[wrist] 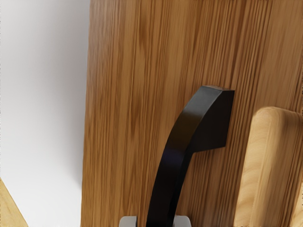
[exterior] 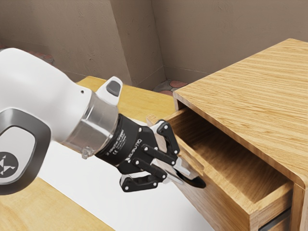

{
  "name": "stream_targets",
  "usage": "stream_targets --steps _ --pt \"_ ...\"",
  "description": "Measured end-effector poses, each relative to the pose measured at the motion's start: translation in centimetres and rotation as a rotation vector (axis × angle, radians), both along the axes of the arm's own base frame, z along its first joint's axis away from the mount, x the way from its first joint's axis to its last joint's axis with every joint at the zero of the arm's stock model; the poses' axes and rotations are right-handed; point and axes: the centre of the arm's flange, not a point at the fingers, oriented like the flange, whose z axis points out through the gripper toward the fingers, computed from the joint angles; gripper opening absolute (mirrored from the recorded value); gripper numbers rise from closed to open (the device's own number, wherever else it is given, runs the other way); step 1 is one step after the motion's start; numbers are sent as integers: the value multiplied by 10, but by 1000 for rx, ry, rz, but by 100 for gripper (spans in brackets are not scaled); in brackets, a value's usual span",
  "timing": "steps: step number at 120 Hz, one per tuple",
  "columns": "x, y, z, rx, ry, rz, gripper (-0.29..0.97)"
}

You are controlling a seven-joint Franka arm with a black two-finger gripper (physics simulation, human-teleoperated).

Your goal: Pull the drawer handle with one arm to open the drawer

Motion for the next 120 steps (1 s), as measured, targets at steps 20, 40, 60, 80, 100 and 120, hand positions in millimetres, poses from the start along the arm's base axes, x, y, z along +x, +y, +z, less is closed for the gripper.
stream_targets --steps 20,40,60,80,100,120 --pt "-14 6 -1 -7 -6 4 -3" --pt "-29 15 2 -14 -22 14 -4" --pt "-45 20 4 -15 -35 17 -4" --pt "-53 24 1 -15 -32 23 -4" --pt "-68 19 0 -6 -44 22 -3" --pt "-86 12 1 1 -61 22 -3"
